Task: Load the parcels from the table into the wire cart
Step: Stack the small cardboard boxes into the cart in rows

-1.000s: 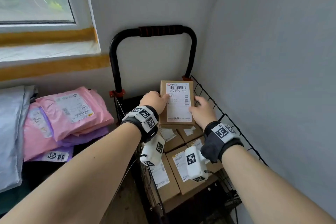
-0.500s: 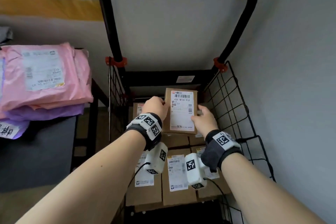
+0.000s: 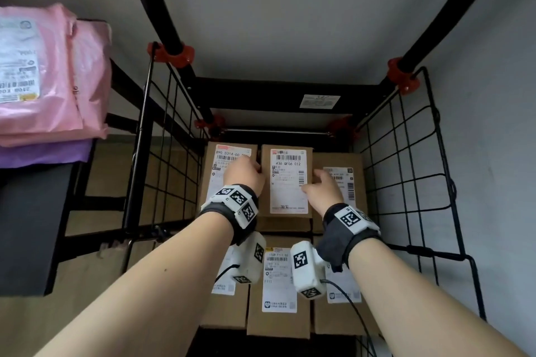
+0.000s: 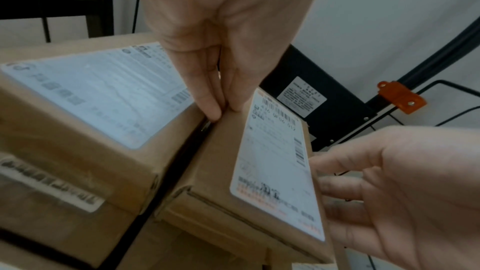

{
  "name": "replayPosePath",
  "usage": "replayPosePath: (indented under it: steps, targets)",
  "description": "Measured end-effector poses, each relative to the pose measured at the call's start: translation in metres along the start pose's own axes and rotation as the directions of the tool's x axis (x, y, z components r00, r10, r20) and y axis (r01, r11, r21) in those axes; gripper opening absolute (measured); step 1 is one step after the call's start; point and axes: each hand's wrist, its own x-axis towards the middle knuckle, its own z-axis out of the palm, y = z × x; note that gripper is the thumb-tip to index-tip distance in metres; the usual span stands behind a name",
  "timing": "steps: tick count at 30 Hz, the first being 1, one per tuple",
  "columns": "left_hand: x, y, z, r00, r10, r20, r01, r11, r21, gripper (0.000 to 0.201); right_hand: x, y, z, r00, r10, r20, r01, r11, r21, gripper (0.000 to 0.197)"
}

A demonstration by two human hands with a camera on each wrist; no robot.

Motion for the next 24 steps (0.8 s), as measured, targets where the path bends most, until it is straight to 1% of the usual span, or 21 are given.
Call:
replayPosePath:
  steps: [3,8,9,11,12,13,14,15,16,18,20,24]
  targets:
    - [0.004,-0.003,0.000,1.000,0.004,-0.024,-0.004,1.000,-0.005,0.023,0.008,0.000,0.001,1.000,0.013,0.023,-0.013,1.000,-0.011,0.053]
    - [0.008,-0.006,-0.002,1.000,0.016,-0.018,-0.017,0.999,-0.044,0.023,0.015,-0.002,0.004,0.999,0.041,0.025,-0.040,0.999,-0.019,0.053]
    - [0.008,-0.008,-0.004,0.999,0.019,-0.051,-0.022,0.998,-0.052,0.024,0.016,-0.003,0.005,0.999,0.047,0.022,-0.046,0.999,-0.025,0.054]
    - [0.006,-0.014,-0.008,0.979,0.025,-0.203,-0.028,1.000,-0.014,0.025,0.016,-0.004,0.007,0.996,0.082,0.031,-0.081,0.996,-0.035,0.055]
    - [0.006,-0.018,-0.011,0.958,0.028,-0.287,-0.022,0.999,0.025,0.031,0.017,-0.004,0.009,0.993,0.108,0.045,-0.106,0.993,-0.041,0.056]
    - [0.006,-0.022,-0.013,0.940,0.025,-0.340,-0.006,0.998,0.058,0.044,0.016,-0.005,0.012,0.989,0.132,0.063,-0.129,0.991,-0.041,0.057]
    - [0.006,-0.026,-0.015,0.937,-0.002,-0.349,0.025,0.998,0.063,0.059,0.015,-0.006,0.015,0.984,0.159,0.085,-0.156,0.987,-0.039,0.060]
    - [0.007,-0.030,-0.017,0.948,-0.054,-0.314,0.068,0.997,0.033,0.073,0.018,-0.004,0.018,0.977,0.186,0.104,-0.184,0.982,-0.028,0.063]
    - [0.008,-0.034,-0.019,0.960,-0.120,-0.251,0.117,0.993,-0.028,0.086,0.019,-0.004,0.020,0.969,0.211,0.127,-0.212,0.977,-0.007,0.065]
    - [0.012,-0.040,-0.019,0.969,-0.220,-0.109,0.202,0.967,-0.155,0.104,0.023,-0.002,0.023,0.964,0.228,0.140,-0.238,0.970,0.056,0.061]
    - [0.013,-0.042,-0.015,0.971,-0.236,-0.038,0.227,0.959,-0.172,0.113,0.021,-0.007,0.021,0.965,0.228,0.132,-0.242,0.966,0.097,0.056]
    - [0.009,-0.040,-0.009,0.974,-0.225,-0.022,0.219,0.964,-0.152,0.118,0.017,-0.014,0.019,0.960,0.243,0.142,-0.262,0.956,0.134,0.055]
